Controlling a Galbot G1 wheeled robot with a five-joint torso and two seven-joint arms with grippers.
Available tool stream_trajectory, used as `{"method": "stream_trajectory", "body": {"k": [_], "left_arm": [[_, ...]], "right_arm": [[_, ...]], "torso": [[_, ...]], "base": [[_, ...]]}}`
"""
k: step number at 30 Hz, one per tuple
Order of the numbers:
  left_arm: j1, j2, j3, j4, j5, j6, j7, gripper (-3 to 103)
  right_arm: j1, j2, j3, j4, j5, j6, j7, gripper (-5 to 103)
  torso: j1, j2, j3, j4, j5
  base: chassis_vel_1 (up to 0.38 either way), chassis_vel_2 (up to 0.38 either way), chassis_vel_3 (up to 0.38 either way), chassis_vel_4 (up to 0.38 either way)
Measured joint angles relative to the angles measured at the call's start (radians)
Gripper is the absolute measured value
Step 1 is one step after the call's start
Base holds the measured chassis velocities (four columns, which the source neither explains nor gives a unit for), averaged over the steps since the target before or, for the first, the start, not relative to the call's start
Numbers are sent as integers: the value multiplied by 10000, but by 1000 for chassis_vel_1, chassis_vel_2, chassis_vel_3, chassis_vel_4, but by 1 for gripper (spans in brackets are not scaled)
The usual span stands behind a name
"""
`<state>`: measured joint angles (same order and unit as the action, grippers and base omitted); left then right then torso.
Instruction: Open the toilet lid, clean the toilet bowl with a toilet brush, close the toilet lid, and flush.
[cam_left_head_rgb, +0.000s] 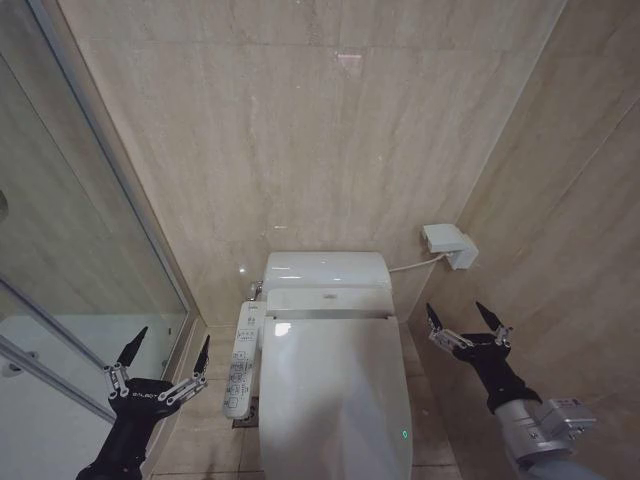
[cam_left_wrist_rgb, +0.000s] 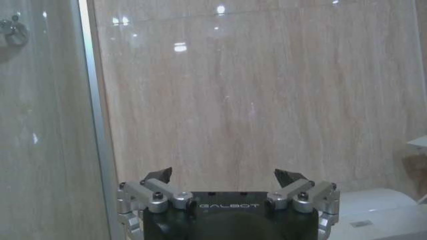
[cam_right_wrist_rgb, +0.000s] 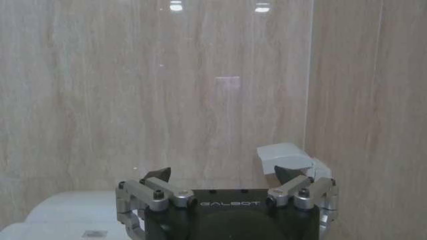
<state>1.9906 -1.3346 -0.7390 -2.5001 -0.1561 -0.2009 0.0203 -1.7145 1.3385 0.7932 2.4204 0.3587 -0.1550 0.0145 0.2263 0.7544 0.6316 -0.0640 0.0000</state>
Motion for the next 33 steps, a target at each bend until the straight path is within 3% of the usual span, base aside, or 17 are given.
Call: {"method": "stream_trajectory", "body": {"k": [14,17,27,29,33], "left_arm": [[2,-1,2,0,0,1,-3,100],[1,-1,1,1,-1,1,-3,100],[3,-1,1,1,-1,0,-3,100],[1,-1,2,2,-1,0,-3,100],[4,-3,1,0,-1,0,-3,100]], "right_arm": [[0,0,0,0,0,0,0,100],[0,0,0,1,0,0,0,100],[-1,1,-1,0,0,0,0,100],[0,0,1,0,0,0,2,100],[-3,0,0,0,0,0,0,100]], "torso": [[-4,0,-1,-3,7],[-3,1,-2,-2,-9],[-3,0,-1,-2,9],[-4,1,-2,-3,-6],[-9,4,-3,-1,11]], "base": [[178,-160,-168,174],[237,-279,-256,280],[326,-335,-332,337],[352,-396,-365,384],[353,-335,-306,327]]}}
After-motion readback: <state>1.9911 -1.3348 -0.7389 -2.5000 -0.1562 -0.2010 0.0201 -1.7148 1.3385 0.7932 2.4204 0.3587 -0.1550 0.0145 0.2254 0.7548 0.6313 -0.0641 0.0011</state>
